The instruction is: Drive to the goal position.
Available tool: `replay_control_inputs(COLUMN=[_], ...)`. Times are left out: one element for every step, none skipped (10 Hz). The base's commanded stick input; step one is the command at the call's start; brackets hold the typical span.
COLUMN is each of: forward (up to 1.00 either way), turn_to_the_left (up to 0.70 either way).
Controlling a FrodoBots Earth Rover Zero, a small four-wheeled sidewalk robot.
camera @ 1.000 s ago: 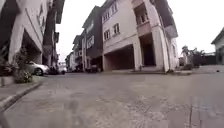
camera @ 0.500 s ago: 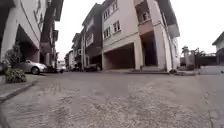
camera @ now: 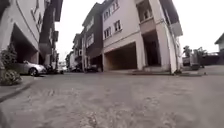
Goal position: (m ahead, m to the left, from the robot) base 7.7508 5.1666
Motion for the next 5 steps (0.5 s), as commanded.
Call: replay_control_inputs(forward=[0.70, 0.70, 0.70, 0.70, 0.70], turn_to_the_left=[0.00, 0.00, 0.00, 0.04, 0.26])
